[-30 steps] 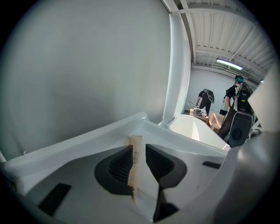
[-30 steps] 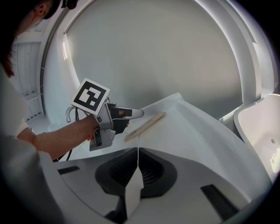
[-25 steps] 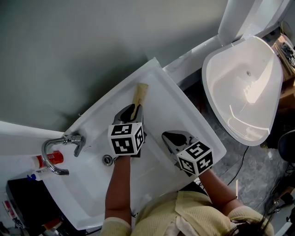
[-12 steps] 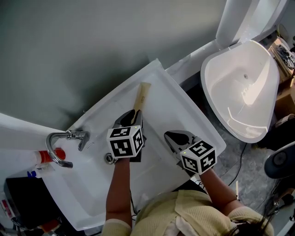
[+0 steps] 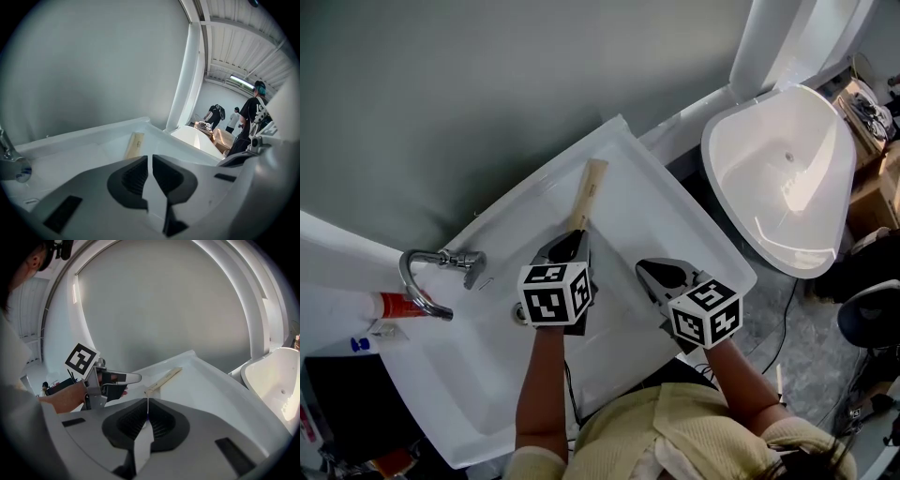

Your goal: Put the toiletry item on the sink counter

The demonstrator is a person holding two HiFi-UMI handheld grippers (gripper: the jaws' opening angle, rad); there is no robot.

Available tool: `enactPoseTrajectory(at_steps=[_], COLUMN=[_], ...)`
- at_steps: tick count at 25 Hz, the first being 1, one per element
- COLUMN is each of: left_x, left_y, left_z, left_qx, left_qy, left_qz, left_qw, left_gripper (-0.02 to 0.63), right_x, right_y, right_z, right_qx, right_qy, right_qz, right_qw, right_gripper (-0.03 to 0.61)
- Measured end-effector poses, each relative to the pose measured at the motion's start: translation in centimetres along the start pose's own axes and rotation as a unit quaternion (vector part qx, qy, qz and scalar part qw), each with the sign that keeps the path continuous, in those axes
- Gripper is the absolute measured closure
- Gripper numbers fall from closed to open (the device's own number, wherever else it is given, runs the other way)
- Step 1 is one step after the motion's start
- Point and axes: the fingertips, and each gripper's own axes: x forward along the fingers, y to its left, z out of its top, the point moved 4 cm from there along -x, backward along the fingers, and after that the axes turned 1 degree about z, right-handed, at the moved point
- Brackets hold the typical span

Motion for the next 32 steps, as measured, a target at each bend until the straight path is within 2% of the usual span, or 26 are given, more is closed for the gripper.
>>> enactPoseTrajectory(at_steps=[11, 20, 32], left_x=[-4.7, -8.0, -12.0], left_y=[0.7, 1.7, 3.1], left_z=[-1.6, -3.0, -4.9], left_qx=[-0.024, -0.028, -0.051], left_qy=[-0.010, -0.010, -0.033], left_qz=[-0.008, -0.004, 0.006], left_qw=[0.9996, 0.9995, 0.9981], left_gripper=[0.549, 0.549, 0.565], right_x=[-1.8, -2.1, -2.3], right_y=[2.4, 4.8, 6.9], right_z=[0.0, -0.2, -0.2], right_qx=[-0.010, -0.032, -0.040], right_qy=[-0.024, -0.028, -0.035], right_qz=[-0.029, -0.038, -0.042], right_qw=[0.999, 0.998, 0.998], right_gripper=[0.551, 0.551, 0.551])
